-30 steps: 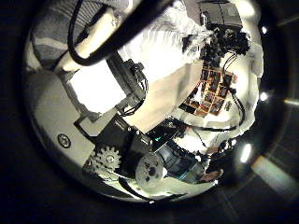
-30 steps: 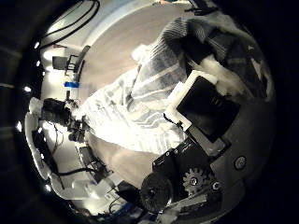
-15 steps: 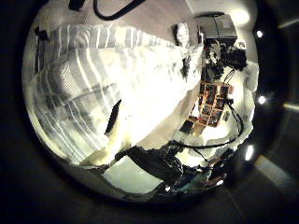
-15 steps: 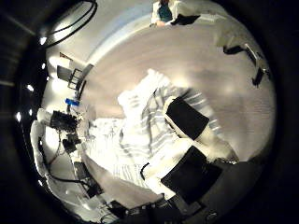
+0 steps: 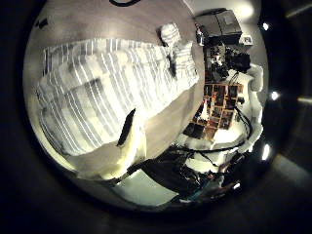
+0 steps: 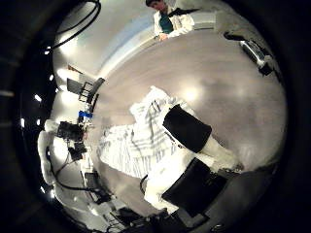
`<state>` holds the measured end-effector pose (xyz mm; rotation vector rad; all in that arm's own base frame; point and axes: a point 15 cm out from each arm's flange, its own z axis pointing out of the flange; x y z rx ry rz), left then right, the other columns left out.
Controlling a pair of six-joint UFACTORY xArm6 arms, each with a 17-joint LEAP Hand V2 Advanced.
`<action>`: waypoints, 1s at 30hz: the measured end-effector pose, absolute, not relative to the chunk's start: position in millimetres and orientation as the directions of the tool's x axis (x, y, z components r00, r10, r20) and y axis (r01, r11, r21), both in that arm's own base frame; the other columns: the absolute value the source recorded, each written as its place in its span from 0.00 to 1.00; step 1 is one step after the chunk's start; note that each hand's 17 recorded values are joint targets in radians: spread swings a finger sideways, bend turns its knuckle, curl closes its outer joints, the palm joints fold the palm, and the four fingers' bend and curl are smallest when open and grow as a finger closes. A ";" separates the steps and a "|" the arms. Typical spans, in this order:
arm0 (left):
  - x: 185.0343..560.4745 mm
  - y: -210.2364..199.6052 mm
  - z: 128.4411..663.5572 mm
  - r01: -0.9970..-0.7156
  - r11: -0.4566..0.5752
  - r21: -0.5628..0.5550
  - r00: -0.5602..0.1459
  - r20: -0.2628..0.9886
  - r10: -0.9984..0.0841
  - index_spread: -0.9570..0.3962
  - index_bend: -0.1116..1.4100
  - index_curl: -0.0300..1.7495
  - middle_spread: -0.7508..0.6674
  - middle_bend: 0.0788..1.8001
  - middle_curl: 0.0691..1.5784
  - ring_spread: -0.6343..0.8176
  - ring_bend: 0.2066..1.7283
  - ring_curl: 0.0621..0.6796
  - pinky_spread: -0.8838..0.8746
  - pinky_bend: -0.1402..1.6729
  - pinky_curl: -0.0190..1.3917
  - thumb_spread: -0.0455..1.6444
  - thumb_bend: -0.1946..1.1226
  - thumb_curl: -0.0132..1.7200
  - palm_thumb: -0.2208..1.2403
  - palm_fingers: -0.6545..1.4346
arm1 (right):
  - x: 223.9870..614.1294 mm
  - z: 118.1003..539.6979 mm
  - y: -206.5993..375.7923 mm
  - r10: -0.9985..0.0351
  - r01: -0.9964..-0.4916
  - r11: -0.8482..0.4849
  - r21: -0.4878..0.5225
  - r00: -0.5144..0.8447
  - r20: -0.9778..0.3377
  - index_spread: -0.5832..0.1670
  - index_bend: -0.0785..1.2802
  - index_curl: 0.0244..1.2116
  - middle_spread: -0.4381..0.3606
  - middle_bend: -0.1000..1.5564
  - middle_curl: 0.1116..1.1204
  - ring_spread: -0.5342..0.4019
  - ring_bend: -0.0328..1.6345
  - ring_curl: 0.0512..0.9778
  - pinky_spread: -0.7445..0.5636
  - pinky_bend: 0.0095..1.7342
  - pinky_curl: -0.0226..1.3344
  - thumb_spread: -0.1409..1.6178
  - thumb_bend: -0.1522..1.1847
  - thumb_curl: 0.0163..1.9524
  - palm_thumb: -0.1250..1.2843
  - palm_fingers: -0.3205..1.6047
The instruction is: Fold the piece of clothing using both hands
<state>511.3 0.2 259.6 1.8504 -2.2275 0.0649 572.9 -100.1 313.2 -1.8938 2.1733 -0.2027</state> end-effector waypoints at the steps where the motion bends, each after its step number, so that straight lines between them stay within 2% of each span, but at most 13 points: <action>1: 499.8 -5.3 250.8 -0.968 0.207 0.144 -0.173 0.218 -0.960 0.80 0.17 0.27 0.89 0.04 0.16 0.80 0.28 0.27 0.82 0.30 0.28 0.72 0.13 0.19 0.43 0.27 | 564.9 303.8 -101.0 -0.986 -0.957 0.152 -0.247 -0.131 -0.099 0.17 0.26 0.42 0.27 0.47 0.43 0.28 0.73 0.43 0.44 0.58 0.43 0.80 0.10 0.21 0.45 0.40; 3: 485.7 -14.5 241.1 -0.962 0.224 0.153 -0.190 0.214 -0.958 0.80 0.17 0.26 0.89 0.05 0.15 0.80 0.27 0.27 0.82 0.29 0.28 0.72 0.13 0.19 0.43 0.27 | 554.2 292.8 -106.0 -0.984 -0.961 0.165 -0.220 -0.145 -0.103 0.18 0.26 0.42 0.27 0.47 0.43 0.29 0.72 0.42 0.47 0.55 0.42 0.80 0.10 0.21 0.44 0.37; 8: 467.4 -21.9 220.2 -0.954 0.252 0.164 -0.224 0.169 -0.960 0.80 0.17 0.23 0.88 0.05 0.14 0.81 0.26 0.26 0.81 0.29 0.27 0.73 0.13 0.19 0.43 0.28 | 541.1 276.9 -103.0 -0.978 -0.971 0.187 -0.147 -0.171 -0.116 0.28 0.24 0.41 0.38 0.43 0.40 0.42 0.66 0.39 0.60 0.54 0.42 0.79 0.08 0.19 0.38 0.29; 12: 453.8 -16.5 208.8 -0.946 0.249 0.206 -0.222 0.144 -0.964 0.80 0.17 0.22 0.87 0.05 0.13 0.81 0.25 0.25 0.81 0.28 0.26 0.73 0.13 0.19 0.43 0.29 | 527.6 258.6 -97.9 -0.969 -0.974 0.218 -0.057 -0.210 -0.129 0.36 0.21 0.39 0.49 0.39 0.36 0.54 0.62 0.35 0.73 0.54 0.39 0.78 0.09 0.17 0.32 0.26; 16: 446.9 -14.8 203.4 -0.944 0.243 0.225 -0.218 0.131 -0.967 0.80 0.17 0.21 0.87 0.05 0.12 0.81 0.25 0.25 0.81 0.28 0.26 0.73 0.13 0.19 0.43 0.29 | 520.6 247.6 -103.0 -0.955 -0.965 0.261 -0.006 -0.258 -0.148 0.39 0.20 0.37 0.54 0.37 0.34 0.61 0.60 0.32 0.81 0.53 0.38 0.78 0.10 0.16 0.30 0.28; 22: 444.6 -15.0 199.2 -0.942 0.240 0.235 -0.213 0.133 -0.968 0.80 0.18 0.20 0.87 0.05 0.12 0.81 0.24 0.25 0.81 0.28 0.25 0.73 0.13 0.18 0.43 0.29 | 522.4 239.0 -91.5 -0.925 -0.954 0.286 0.089 -0.299 -0.232 0.43 0.18 0.34 0.59 0.36 0.32 0.66 0.60 0.30 0.88 0.53 0.36 0.79 0.10 0.15 0.29 0.29; 30: 443.5 -13.9 193.0 -0.938 0.236 0.253 -0.208 0.135 -0.969 0.80 0.19 0.20 0.87 0.05 0.12 0.81 0.23 0.24 0.81 0.27 0.25 0.73 0.13 0.18 0.43 0.30 | 530.6 228.0 -74.7 -0.883 -0.931 0.271 0.243 -0.341 -0.323 0.48 0.18 0.31 0.64 0.33 0.29 0.71 0.59 0.27 0.91 0.54 0.34 0.80 0.10 0.14 0.28 0.27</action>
